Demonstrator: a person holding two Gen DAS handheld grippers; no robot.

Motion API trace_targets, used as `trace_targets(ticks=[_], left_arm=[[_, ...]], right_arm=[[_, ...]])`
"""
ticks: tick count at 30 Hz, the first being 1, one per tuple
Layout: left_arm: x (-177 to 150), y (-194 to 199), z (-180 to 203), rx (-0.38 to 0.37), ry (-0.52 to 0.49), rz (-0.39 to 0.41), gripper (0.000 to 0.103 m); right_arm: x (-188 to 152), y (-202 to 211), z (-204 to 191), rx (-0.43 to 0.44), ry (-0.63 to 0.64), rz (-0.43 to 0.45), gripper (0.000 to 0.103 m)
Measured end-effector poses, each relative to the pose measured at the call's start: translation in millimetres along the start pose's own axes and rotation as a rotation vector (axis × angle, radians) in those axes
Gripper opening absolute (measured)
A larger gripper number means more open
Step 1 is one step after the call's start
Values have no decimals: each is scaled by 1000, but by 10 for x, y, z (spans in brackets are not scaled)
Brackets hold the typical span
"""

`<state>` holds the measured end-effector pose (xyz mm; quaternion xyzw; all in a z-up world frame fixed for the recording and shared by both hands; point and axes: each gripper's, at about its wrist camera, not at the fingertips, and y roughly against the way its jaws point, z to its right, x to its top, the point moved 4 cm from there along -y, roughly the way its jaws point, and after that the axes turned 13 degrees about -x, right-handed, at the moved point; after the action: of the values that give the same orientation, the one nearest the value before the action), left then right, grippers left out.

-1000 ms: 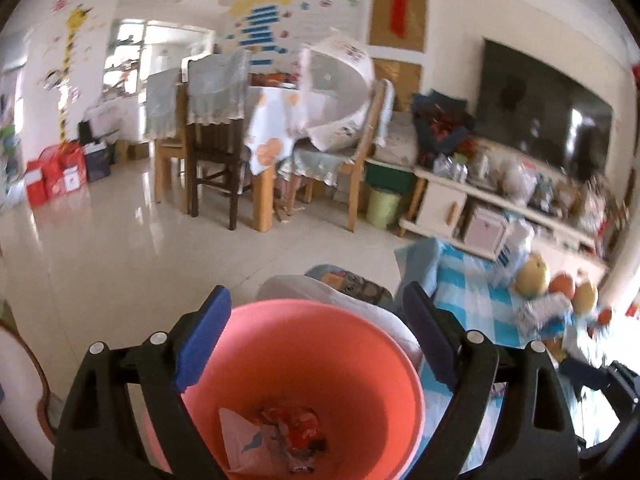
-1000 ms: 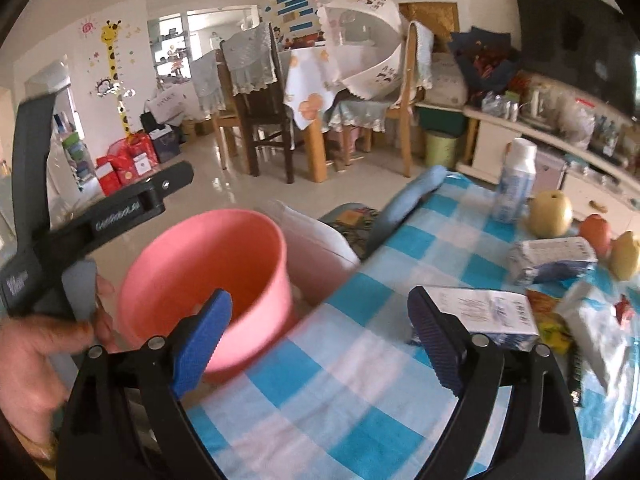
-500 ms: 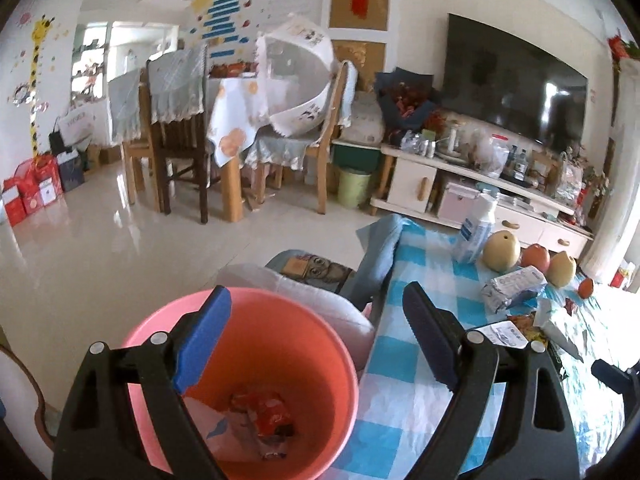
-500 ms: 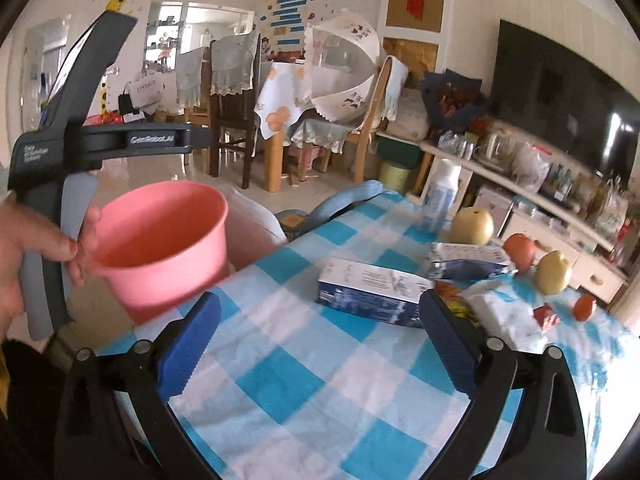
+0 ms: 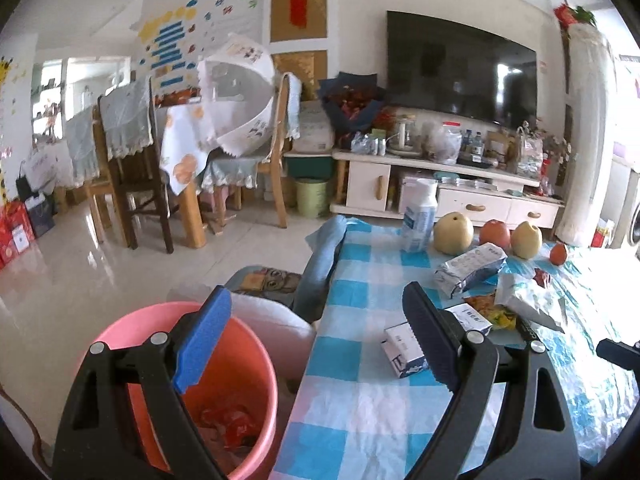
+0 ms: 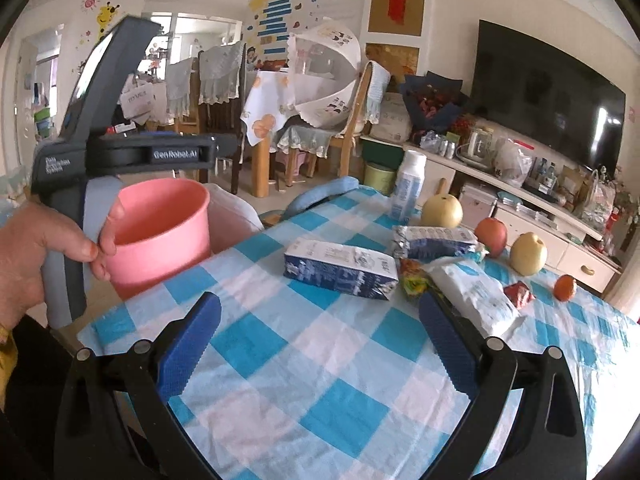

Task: Collect trash
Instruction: 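Move both tools back over the table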

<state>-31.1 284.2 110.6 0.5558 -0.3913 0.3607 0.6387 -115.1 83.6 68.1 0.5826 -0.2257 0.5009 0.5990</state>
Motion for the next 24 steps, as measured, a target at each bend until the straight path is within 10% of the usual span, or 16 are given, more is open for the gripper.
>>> trace_targets(ticks=[24], left_arm=[[-63,-754,1094,-197,-148,-172,88]], right_arm=[[-431,-407,1759,-125,-371,-168,98]])
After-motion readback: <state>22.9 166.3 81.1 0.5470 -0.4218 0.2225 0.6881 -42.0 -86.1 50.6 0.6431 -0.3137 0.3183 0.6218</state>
